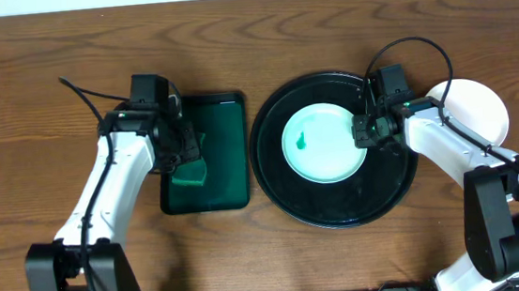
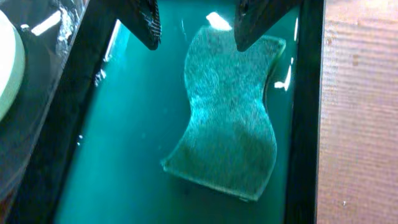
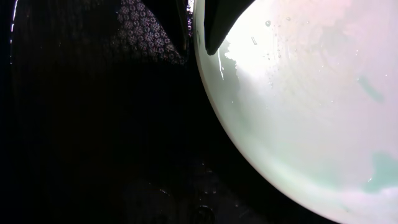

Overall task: Clean dirty plates on tray and stack at the side
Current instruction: 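Move the left gripper down to the green sponge on the dark green tray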

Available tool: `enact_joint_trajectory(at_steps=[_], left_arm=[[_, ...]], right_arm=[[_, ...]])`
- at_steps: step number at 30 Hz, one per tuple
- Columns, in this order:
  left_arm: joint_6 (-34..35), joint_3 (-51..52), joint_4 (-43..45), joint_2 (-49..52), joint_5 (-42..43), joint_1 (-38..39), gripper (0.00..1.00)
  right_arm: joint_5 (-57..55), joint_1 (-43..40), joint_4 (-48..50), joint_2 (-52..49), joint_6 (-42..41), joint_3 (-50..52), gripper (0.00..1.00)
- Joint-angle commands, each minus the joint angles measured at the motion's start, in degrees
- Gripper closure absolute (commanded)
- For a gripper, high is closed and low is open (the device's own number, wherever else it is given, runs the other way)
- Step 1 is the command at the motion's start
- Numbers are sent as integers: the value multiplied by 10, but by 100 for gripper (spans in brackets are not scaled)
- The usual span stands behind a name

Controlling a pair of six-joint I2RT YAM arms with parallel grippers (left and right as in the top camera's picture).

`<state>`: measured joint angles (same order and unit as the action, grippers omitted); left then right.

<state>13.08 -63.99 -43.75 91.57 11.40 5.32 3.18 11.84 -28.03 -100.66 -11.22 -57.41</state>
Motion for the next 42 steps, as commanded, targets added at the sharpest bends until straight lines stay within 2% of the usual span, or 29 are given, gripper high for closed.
enact_joint_trajectory(at_steps=[1,15,20,31,37,40,42], left_arm=[[-4,5,13,21,-23,0,60],[-2,5,38,90,-50,0,60],[-1,5,55,109,-50,0,60],[-1,18,75,114,-51,14,61],[21,28,87,114,-93,14,61],[21,28,84,114,-93,14,67],[22,31,83,114,-93,14,67]], right_arm=[[3,3,0,2,2,4,92],[3,3,0,2,2,4,91],[3,3,0,2,2,4,81],[3,3,0,2,2,4,80],[3,3,0,2,2,4,80],[3,3,0,2,2,4,80],[3,3,0,2,2,4,80]])
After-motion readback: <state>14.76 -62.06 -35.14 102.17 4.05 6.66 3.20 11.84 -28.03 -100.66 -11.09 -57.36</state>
